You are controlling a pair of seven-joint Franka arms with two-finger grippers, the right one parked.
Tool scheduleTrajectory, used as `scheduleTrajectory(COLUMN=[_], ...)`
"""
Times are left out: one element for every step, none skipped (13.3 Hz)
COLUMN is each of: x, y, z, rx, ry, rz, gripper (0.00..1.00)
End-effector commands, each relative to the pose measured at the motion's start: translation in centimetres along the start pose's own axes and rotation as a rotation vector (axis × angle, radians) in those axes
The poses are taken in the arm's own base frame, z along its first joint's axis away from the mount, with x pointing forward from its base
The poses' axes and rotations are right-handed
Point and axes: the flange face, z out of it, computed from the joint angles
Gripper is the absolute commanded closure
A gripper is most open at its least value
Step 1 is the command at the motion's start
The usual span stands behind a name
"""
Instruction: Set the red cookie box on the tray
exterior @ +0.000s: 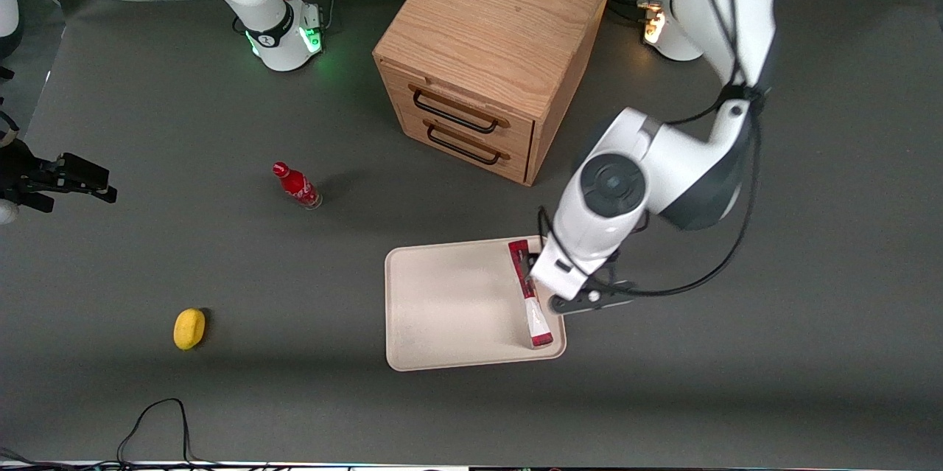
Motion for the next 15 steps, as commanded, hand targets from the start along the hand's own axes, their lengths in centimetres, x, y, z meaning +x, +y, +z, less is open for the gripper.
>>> scheduleTrajectory(x=[-3.1, -3.8, -4.5, -5.3, -6.1, -7.0, -7.8, -8.1, -8.2, -7.5, -7.0, -6.7, -6.3, -6.0, -5.9], y=[-10.2, -13.6, -16.6, -19.3, -22.0, -24.5, -26.7, -27.8, -28.9, -31.4, -32.7, -34.0, -35.4, -36.0, -36.5], z=[-4.4, -5.8, -7.0, -7.6, -8.0, -8.3, -8.8, -9.2, -9.5, -10.4, -11.6, -12.5, -13.5, -13.9, -13.9], rx=[0.040, 0.035, 0.044, 0.056, 0.065, 0.064, 0.062, 0.075, 0.083, 0.084, 0.105, 0.140, 0.143, 0.139, 0.138], ry=[-0.069, -0.099, -0.114, -0.130, -0.135, -0.136, -0.131, -0.142, -0.171, -0.180, -0.169, -0.171, -0.158, -0.152, -0.150], rz=[0.089, 0.102, 0.140, 0.162, 0.155, 0.153, 0.150, 0.150, 0.131, 0.085, 0.080, 0.103, 0.090, 0.076, 0.060], gripper=[0.00, 0.00, 0.00, 0.00, 0.00, 0.00, 0.00, 0.00, 0.00, 0.00, 0.00, 0.00, 0.00, 0.00, 0.00])
